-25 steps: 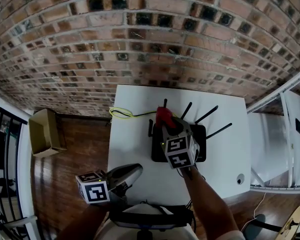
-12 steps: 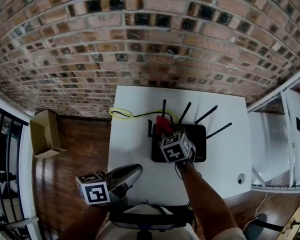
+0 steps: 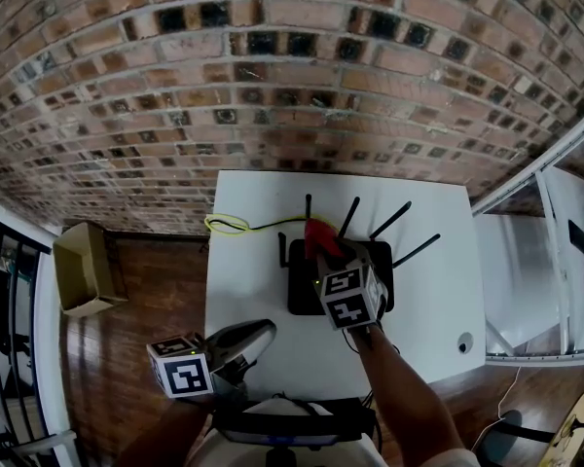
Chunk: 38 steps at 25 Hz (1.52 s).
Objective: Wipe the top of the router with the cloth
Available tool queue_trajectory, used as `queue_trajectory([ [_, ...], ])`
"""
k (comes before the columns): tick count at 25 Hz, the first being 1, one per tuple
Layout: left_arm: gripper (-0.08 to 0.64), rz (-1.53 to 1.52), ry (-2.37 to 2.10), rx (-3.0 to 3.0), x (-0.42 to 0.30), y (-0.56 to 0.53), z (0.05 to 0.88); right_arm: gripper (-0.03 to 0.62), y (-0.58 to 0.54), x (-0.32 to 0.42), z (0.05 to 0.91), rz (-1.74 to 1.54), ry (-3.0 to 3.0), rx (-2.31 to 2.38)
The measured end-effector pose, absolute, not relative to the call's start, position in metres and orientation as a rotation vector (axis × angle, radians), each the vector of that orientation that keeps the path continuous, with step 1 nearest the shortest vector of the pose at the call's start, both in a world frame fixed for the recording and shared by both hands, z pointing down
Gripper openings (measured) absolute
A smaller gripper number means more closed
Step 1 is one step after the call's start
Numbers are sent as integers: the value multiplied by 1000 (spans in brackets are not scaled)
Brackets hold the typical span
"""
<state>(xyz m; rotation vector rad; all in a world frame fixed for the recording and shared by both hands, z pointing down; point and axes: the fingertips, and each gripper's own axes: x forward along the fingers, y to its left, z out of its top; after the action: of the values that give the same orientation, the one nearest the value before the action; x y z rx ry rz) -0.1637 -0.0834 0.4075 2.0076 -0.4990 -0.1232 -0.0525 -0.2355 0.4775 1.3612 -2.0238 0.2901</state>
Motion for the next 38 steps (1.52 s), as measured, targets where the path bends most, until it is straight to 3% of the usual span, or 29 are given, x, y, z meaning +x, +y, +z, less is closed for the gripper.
queue_trajectory([
  [15, 43, -95, -448, 2033, -149, -80, 400, 107, -258, -27, 353, -207, -1938, 1576],
  [25, 43, -120, -466, 2016, -156, -85, 404, 107, -258, -23, 401, -262, -1750, 1450],
  [38, 43, -121, -494, 1999, -164, -93, 409, 107, -255, -17, 468, -46, -1695, 1355],
])
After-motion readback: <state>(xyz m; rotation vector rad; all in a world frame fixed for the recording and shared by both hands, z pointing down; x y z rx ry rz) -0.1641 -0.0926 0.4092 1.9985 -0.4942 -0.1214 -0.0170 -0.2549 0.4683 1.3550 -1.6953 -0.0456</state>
